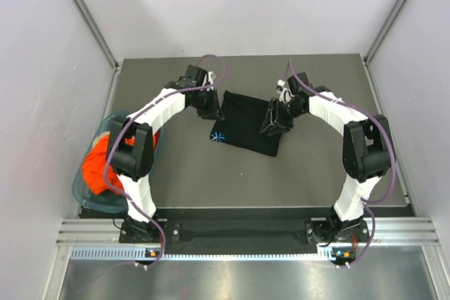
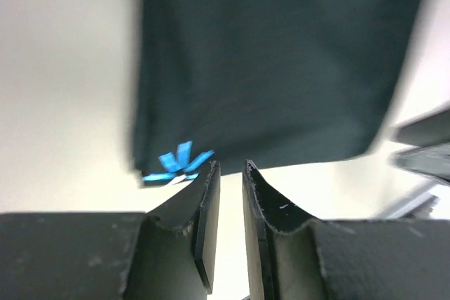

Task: Fold and stack the t-shirts
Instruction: Fold the tshirt

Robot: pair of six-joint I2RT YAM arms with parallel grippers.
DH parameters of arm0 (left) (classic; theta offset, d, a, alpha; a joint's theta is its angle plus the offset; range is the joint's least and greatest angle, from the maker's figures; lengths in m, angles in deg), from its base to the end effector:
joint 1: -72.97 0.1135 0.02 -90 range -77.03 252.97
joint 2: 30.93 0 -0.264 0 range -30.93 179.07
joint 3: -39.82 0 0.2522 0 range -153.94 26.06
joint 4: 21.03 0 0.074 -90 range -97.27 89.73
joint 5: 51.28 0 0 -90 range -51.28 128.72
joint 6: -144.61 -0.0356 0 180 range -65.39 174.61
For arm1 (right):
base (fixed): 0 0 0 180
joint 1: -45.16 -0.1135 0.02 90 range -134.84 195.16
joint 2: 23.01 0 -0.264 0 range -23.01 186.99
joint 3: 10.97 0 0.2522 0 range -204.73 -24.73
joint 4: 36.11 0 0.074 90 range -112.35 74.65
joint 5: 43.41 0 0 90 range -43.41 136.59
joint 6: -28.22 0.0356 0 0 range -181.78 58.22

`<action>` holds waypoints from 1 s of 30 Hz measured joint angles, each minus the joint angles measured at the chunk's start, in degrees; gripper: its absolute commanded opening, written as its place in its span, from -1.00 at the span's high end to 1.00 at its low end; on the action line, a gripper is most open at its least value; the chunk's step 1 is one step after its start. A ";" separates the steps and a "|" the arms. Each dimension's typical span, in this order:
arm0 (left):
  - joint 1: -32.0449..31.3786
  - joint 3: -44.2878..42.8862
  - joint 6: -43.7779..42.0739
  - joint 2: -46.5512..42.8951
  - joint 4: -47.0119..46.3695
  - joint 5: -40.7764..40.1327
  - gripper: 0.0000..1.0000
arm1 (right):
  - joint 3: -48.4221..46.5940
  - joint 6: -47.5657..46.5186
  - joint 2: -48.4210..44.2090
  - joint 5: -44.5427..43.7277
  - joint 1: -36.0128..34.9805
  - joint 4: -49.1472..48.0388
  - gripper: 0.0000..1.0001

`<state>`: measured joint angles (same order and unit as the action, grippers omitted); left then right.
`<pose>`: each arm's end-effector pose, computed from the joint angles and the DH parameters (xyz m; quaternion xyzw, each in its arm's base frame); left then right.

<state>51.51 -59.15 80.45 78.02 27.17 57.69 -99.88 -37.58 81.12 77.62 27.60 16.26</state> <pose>0.3782 -0.1611 0.2280 0.0089 0.9496 -0.2536 0.1841 0.3450 0.1284 0.2067 0.0028 0.9466 0.3119 0.0814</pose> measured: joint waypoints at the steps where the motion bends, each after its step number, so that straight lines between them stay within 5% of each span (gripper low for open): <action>1: -0.02 -0.46 0.48 -0.26 -1.22 1.55 0.52 | -0.37 0.90 -0.02 1.51 0.00 -1.14 0.23; 5: -0.46 1.36 4.00 -0.28 -7.72 10.19 0.55 | 2.32 6.69 0.02 8.90 -0.48 -9.53 0.98; 10: -1.55 9.53 9.07 2.84 -16.31 17.16 0.61 | 8.09 11.06 2.45 15.04 -0.94 -17.92 1.00; 19: -0.46 17.49 8.94 5.29 -15.87 17.59 0.66 | 23.96 7.76 3.69 19.87 5.14 -23.04 1.00; 30: -1.92 11.74 6.82 -3.19 -9.86 13.38 0.61 | 13.99 6.21 -2.93 19.85 6.64 -14.27 1.00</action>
<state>49.59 -47.42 87.27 74.83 17.31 71.06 -85.89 -31.37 78.19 97.47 34.24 1.99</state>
